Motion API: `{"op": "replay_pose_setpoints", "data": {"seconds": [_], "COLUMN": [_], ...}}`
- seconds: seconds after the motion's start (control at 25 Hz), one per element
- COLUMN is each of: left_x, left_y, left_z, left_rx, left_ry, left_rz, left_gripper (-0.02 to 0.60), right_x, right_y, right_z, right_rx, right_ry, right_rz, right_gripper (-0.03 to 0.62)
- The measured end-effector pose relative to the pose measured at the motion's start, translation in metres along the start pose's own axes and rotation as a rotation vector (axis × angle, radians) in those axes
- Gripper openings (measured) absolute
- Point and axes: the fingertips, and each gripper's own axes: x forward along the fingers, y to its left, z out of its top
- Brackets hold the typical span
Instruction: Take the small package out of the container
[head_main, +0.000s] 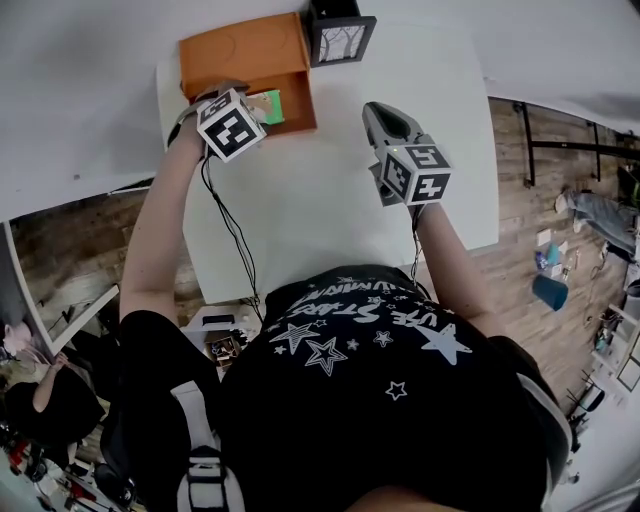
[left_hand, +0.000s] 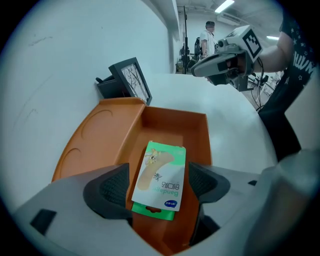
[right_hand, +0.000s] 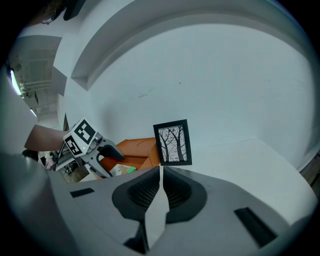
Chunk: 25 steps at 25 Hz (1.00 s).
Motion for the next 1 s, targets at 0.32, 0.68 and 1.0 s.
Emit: {"op": "replay_pose_setpoints", "data": {"seconds": [0.32, 0.68, 1.0], "left_x": [0.019, 0.032, 0.032], "left_y": [-0.002, -0.003, -0.007], "left_z": [-0.009, -0.014, -0.012], "left_rx": [0.047, 0.108, 0.133], "left_ry": [0.132, 0.241, 0.258], "left_rz": [-0.014, -0.060, -0.072], "left_gripper": [0.368, 0.367, 0.364], "right_x": [0.001, 0.004, 0.005], "right_y": [0.001, -0.002, 0.008], "right_z": [-0.002, -0.011, -0.013], "right_rx": [0.006, 0.035, 0.036], "right_ry": [0.001, 0.014, 0.011], "right_rz": [-0.004, -0.009, 0.005], "right_gripper": [0.052, 0.052, 0.052]}}
